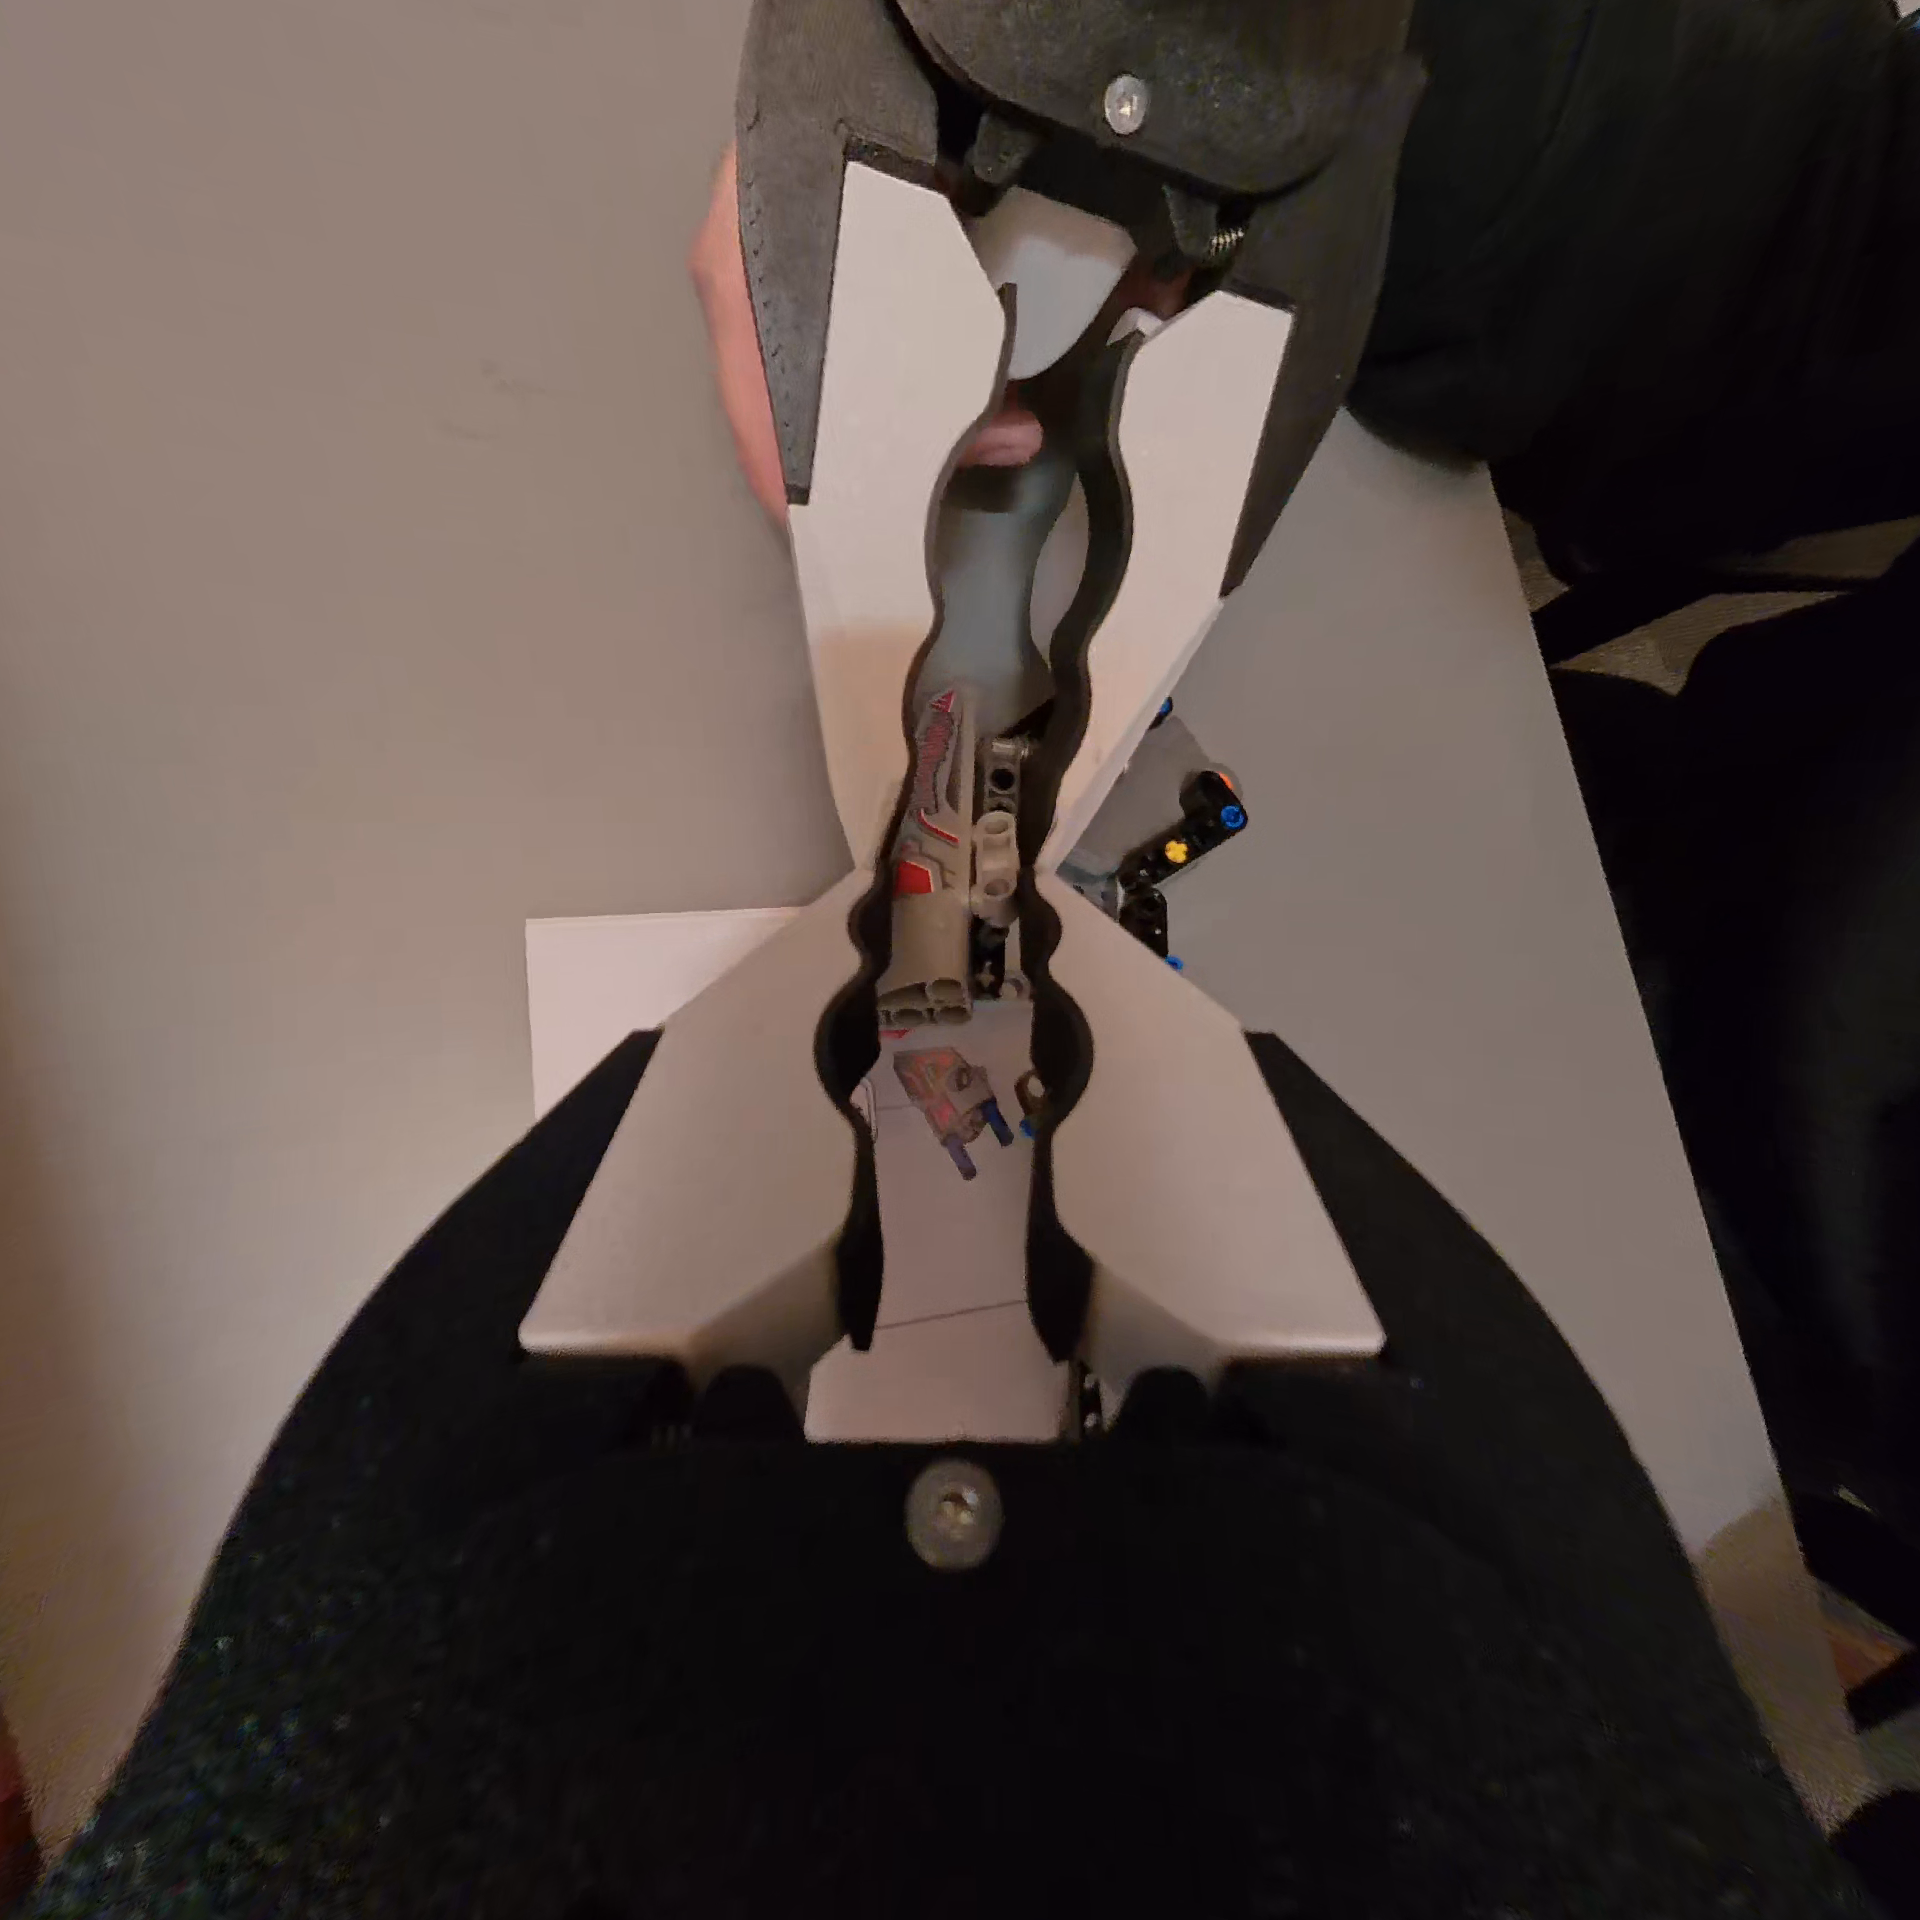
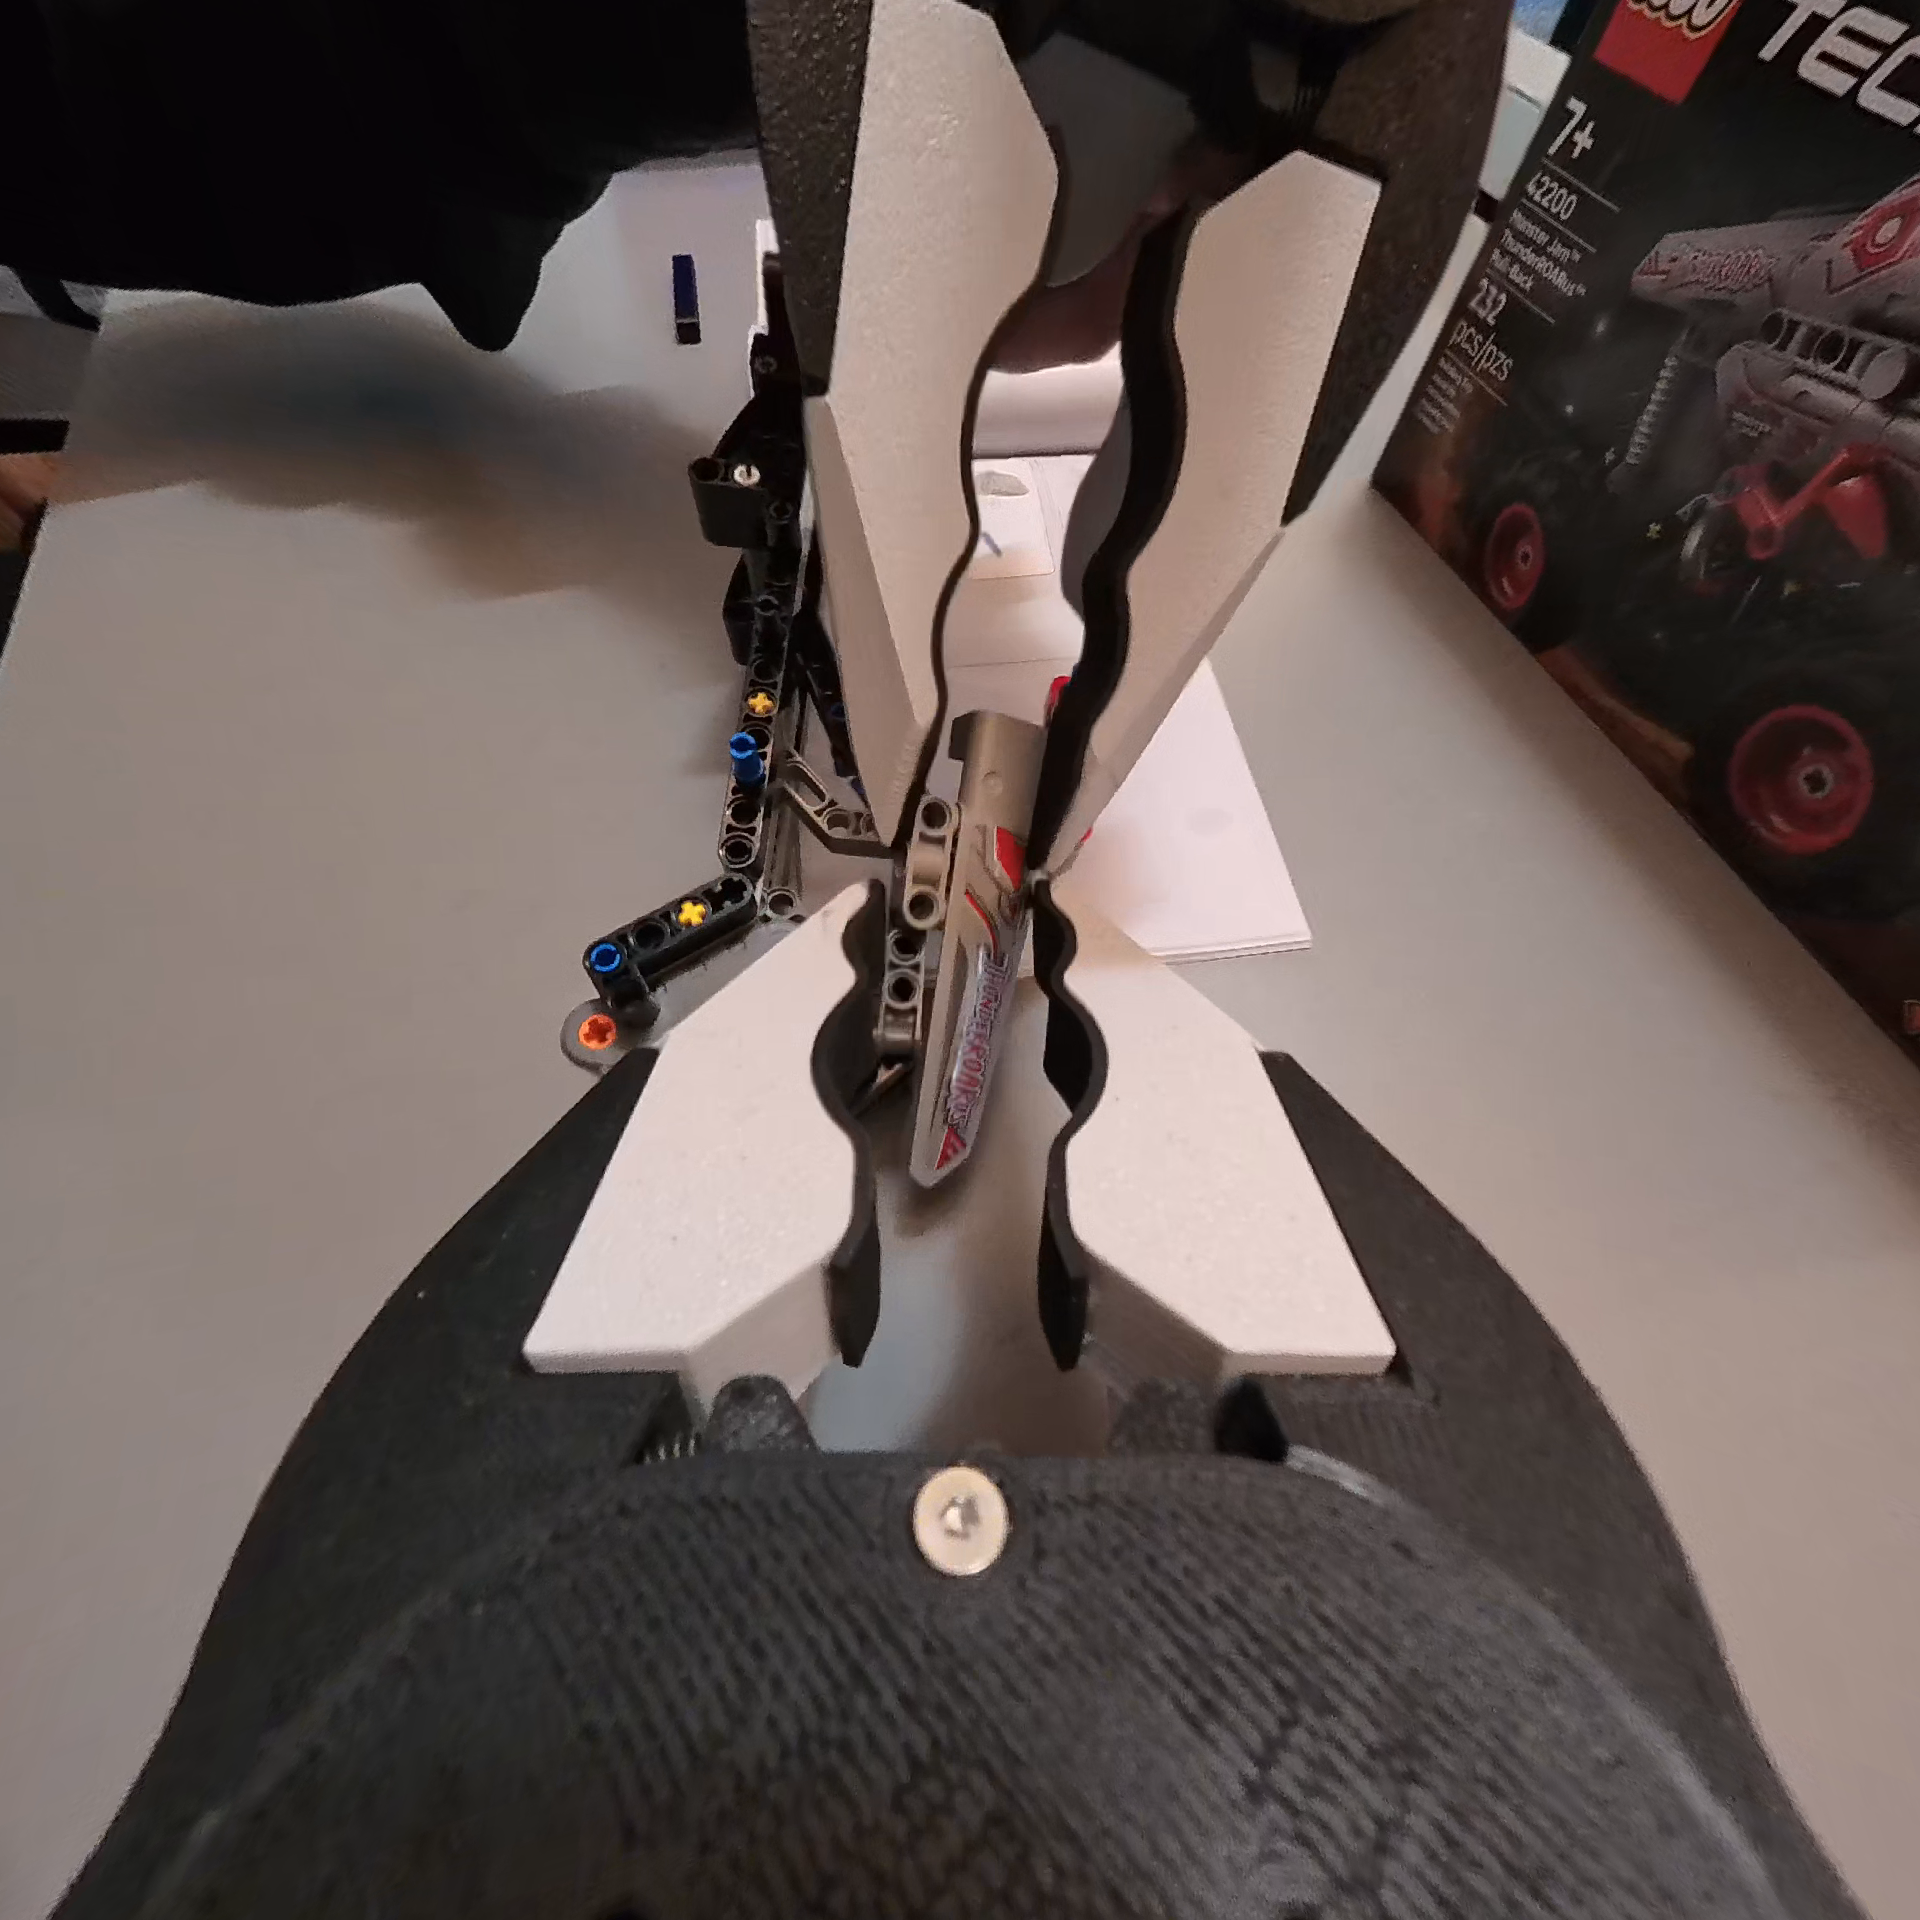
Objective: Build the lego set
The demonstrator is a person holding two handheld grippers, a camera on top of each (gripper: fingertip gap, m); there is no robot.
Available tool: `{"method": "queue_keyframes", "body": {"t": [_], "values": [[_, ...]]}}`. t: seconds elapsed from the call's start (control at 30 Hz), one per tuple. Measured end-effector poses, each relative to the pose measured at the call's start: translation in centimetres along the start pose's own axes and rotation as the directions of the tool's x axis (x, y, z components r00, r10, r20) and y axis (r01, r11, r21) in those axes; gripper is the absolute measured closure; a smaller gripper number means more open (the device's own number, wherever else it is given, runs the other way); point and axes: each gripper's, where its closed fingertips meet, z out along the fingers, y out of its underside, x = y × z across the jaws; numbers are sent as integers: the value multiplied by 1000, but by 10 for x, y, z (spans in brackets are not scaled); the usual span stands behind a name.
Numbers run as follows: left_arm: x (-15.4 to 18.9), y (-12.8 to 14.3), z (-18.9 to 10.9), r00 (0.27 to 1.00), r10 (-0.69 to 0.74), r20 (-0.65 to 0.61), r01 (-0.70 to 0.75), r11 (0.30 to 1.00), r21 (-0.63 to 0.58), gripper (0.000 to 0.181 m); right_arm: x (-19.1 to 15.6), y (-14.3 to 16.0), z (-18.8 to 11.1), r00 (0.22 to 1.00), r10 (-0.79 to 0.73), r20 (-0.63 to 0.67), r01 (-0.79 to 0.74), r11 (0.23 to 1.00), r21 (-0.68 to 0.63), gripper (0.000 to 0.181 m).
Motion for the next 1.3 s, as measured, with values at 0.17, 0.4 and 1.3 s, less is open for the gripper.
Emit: {"method": "queue_keyframes", "body": {"t": [0.17, 0.4, 1.3], "values": [[2, -5, -1, 993, 98, 61, -102, 993, 60, 168, -1, 6, -11, 992, 117, 56, -118, 993, 17, 135], [3, 0, 0, 986, 118, 118, -131, 986, 103, 177, -8, 12, -13, 968, 216, 125, -215, 976, -22, 140], [13, -7, -3, 946, 259, 194, -298, 930, 214, 181, 0, 3, -17, 982, 168, 86, -172, 984, 50, 173]]}}
